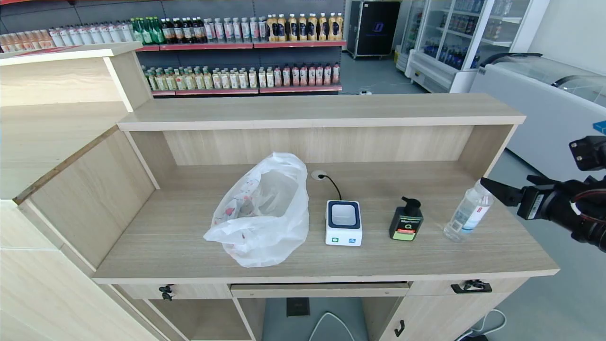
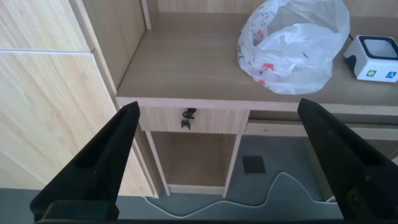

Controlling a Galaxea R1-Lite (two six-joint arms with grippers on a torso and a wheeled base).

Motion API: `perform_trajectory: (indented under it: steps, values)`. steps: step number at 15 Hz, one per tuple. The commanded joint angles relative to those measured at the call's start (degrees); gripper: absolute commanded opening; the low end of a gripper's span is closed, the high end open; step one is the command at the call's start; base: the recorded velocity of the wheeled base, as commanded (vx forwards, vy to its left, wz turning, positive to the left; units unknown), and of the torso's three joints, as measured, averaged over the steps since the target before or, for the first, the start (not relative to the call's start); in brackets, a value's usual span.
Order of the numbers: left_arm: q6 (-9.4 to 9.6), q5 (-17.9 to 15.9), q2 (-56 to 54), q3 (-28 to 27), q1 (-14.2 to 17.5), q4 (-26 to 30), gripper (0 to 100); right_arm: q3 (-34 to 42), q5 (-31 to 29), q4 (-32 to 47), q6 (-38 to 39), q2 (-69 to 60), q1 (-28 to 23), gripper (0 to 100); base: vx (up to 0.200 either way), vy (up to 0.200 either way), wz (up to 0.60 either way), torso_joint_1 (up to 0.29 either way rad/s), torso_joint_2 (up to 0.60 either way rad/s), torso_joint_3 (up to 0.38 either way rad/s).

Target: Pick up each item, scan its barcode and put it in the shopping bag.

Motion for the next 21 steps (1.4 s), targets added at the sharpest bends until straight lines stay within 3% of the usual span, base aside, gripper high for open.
perform_trajectory:
  steps: [1, 5, 11, 21]
  values:
    - [-0.02, 0.0, 0.0, 0.0, 0.0, 0.0, 100, -0.4, 0.6, -0.3, -1.0, 8.2, -0.9, 100, 0.000, 0.000, 0.00, 0.000, 0.00, 0.000]
    - [-0.02, 0.0, 0.0, 0.0, 0.0, 0.0, 100, -0.6, 4.8, -0.7, -1.1, 13.4, -0.8, 100, 0.000, 0.000, 0.00, 0.000, 0.00, 0.000]
    - [-0.02, 0.0, 0.0, 0.0, 0.0, 0.0, 100, -2.0, 16.0, -1.8, -3.0, 21.5, -2.2, 100, 0.000, 0.000, 0.00, 0.000, 0.00, 0.000]
    - [-0.02, 0.0, 0.0, 0.0, 0.0, 0.0, 100, -9.1, 19.7, -4.1, -3.0, 31.5, -1.4, 100, 0.000, 0.000, 0.00, 0.000, 0.00, 0.000]
